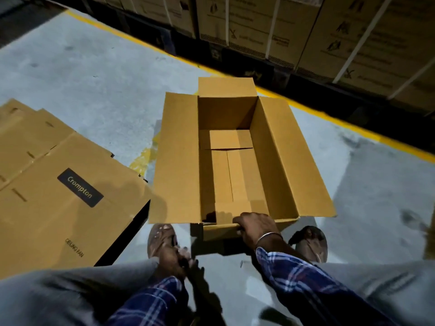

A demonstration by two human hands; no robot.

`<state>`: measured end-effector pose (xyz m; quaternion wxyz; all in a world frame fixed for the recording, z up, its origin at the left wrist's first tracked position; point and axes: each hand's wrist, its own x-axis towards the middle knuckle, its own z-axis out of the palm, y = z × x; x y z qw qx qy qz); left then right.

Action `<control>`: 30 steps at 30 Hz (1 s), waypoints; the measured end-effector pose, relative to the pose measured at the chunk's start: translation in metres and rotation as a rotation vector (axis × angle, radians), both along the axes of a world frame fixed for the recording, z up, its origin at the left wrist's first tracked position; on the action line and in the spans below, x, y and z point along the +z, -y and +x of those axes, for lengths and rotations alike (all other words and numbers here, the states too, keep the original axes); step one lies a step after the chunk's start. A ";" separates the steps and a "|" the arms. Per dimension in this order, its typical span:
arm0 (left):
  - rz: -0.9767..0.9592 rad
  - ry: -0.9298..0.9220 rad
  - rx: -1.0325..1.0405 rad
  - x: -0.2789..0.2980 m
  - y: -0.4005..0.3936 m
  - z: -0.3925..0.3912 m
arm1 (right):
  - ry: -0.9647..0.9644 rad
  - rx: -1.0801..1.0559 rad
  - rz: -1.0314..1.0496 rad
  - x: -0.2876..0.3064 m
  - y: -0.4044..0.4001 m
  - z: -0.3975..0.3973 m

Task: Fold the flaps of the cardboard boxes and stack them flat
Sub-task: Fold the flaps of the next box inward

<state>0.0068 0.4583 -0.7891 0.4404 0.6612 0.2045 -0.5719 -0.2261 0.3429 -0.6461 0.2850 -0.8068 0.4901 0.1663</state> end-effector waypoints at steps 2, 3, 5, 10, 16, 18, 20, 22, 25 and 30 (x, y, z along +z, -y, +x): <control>0.016 -0.127 -0.010 0.004 0.004 -0.031 | 0.073 -0.017 -0.014 0.013 0.008 0.005; -0.001 -0.197 0.017 0.019 0.008 -0.049 | 0.108 -0.026 -0.016 0.020 0.011 0.008; -0.030 -0.215 0.066 0.032 0.021 -0.074 | 0.168 -0.051 0.008 0.032 0.017 0.012; -0.241 -0.203 0.222 0.071 0.061 -0.088 | 0.342 -0.127 0.023 0.054 0.029 0.017; -0.403 0.016 0.275 0.106 0.085 -0.056 | 0.652 -0.349 0.049 0.082 0.045 0.030; -0.464 0.067 0.265 0.148 0.092 -0.052 | 0.806 -0.414 0.115 0.097 0.048 0.029; -0.573 0.156 0.203 0.188 0.102 -0.047 | 0.941 -0.480 0.189 0.106 0.054 0.025; -0.707 0.328 0.116 0.221 0.110 -0.040 | 1.110 -0.542 0.248 0.115 0.060 0.020; -0.765 0.654 -0.042 0.263 0.116 -0.027 | 1.284 -0.683 0.303 0.125 0.069 0.016; -0.747 1.175 -0.393 0.303 0.121 -0.023 | 1.481 -0.736 0.402 0.124 0.079 0.009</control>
